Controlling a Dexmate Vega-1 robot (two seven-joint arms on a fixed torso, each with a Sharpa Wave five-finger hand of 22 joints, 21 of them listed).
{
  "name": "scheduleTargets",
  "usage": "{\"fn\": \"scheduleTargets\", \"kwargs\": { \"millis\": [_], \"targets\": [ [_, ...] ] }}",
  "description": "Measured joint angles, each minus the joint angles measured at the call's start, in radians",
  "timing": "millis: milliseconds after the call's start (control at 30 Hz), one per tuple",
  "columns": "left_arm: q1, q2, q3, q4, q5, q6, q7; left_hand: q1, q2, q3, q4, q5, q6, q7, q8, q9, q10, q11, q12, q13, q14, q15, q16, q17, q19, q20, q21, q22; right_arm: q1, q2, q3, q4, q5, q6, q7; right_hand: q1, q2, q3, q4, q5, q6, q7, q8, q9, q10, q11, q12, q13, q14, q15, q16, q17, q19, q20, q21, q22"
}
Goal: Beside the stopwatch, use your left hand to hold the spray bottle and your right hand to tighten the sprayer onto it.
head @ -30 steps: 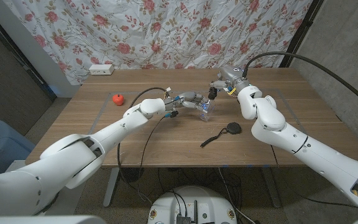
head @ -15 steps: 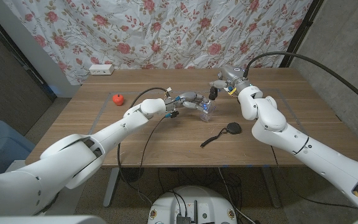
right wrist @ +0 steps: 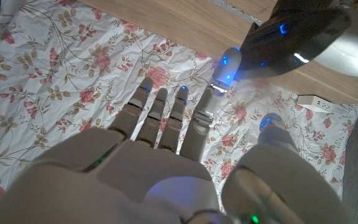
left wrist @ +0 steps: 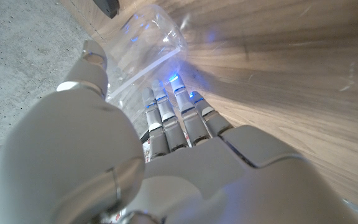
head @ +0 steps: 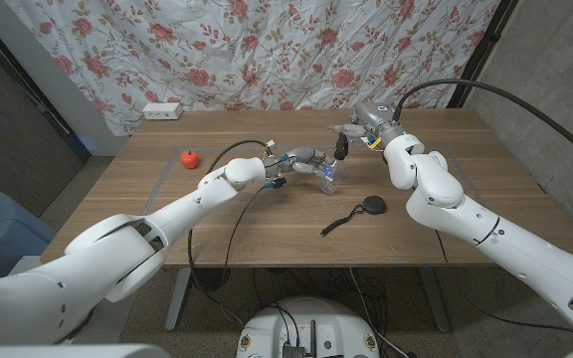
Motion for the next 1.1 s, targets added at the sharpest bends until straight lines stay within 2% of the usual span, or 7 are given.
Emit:
{"fn": "scheduleTargets", "kwargs": {
  "millis": [167,267,333,467,633,800,1100],
  "targets": [
    [0.0,-0.002,-0.001,0.007,0.0,-0.008,0.001,0.0,0.0,0.0,0.0,-0.002,0.0,0.0,0.0,0.0,0.0,0.0,0.0,0.0,0.0,0.0,0.0,0.0,0.0,0.0,0.0,0.0,0.001,-0.015,0.01,-0.014,0.009,0.0,0.01,-0.03,0.006,-0.008,0.008,0.0,-0.053,-0.001,-0.033,0.001,-0.015,0.014,-0.007,0.0,-0.014,0.014,-0.012,0.0,-0.007,0.007,0.0,0.0],
    [-0.001,-0.003,-0.002,0.01,-0.001,-0.011,0.001,0.0,0.0,0.0,0.0,-0.002,0.0,0.0,0.0,0.0,0.0,0.0,-0.001,0.0,0.0,0.0,-0.001,0.0,0.0,0.0,0.0,0.0,0.002,-0.024,0.016,-0.023,0.015,0.0,0.019,-0.04,0.016,-0.012,0.004,0.0,-0.097,0.003,-0.06,0.002,-0.04,0.017,-0.015,0.0,-0.028,0.028,-0.023,0.0,-0.015,0.014,0.0,0.0],
    [-0.001,-0.003,-0.002,0.011,-0.002,-0.012,0.001,0.0,0.0,0.0,0.0,-0.002,0.0,0.0,0.0,0.0,0.0,0.0,-0.003,0.0,0.002,0.002,-0.004,0.0,0.0,0.0,0.0,0.0,0.002,-0.028,0.02,-0.028,0.019,-0.001,0.024,-0.052,0.003,-0.013,0.004,0.0,-0.126,0.005,-0.076,0.002,-0.054,0.021,-0.015,0.0,-0.033,0.033,-0.025,0.0,-0.025,0.025,0.0,0.0],
    [-0.001,-0.003,-0.004,0.013,-0.004,-0.016,0.0,0.0,0.0,0.0,0.0,-0.002,0.0,0.0,0.0,0.0,0.0,0.0,-0.004,0.0,0.002,0.002,-0.004,0.0,0.0,0.0,0.0,0.0,0.002,-0.039,0.03,-0.041,0.035,-0.004,0.04,-0.056,0.007,-0.016,-0.008,0.0,-0.191,0.012,-0.112,0.007,-0.087,0.039,-0.019,0.0,-0.058,0.047,-0.043,0.0,-0.034,0.045,0.0,0.0],
    [-0.001,-0.003,-0.006,0.015,-0.007,-0.021,-0.001,0.0,0.0,0.0,0.0,-0.002,0.0,0.0,0.0,-0.004,0.0,0.0,-0.005,0.0,0.002,0.002,-0.004,0.0,0.0,0.0,0.0,0.0,0.002,-0.057,0.047,-0.062,0.055,-0.007,0.059,-0.02,0.042,0.0,-0.041,0.0,-0.282,0.013,-0.16,0.011,-0.137,0.054,-0.022,0.005,-0.083,0.06,-0.059,-0.003,-0.053,0.064,-0.007,0.0],
    [-0.001,-0.005,-0.007,0.023,-0.01,-0.026,-0.002,0.0,0.0,0.0,0.0,0.001,0.0,0.0,0.0,-0.004,0.0,0.0,-0.007,0.0,0.002,0.002,-0.004,0.0,0.0,0.0,0.0,0.0,-0.003,-0.072,0.061,-0.075,0.081,-0.009,0.064,0.032,0.037,0.019,-0.079,0.0,-0.337,0.005,-0.183,0.016,-0.173,0.052,-0.022,0.005,-0.09,0.061,-0.063,-0.003,-0.058,0.068,-0.007,0.0],
    [-0.006,-0.011,-0.009,0.042,-0.017,-0.043,-0.012,0.0,0.0,0.0,0.0,0.001,0.0,0.0,0.0,-0.004,0.0,0.0,-0.008,0.002,0.002,0.002,-0.008,0.0,0.0,0.0,0.0,0.0,-0.024,-0.115,0.11,-0.1,0.15,0.023,0.059,0.131,0.04,0.045,-0.106,0.004,-0.469,-0.012,-0.242,0.021,-0.255,0.057,-0.022,0.005,-0.142,0.087,-0.085,0.0,-0.086,0.075,-0.007,0.0]
  ]
}}
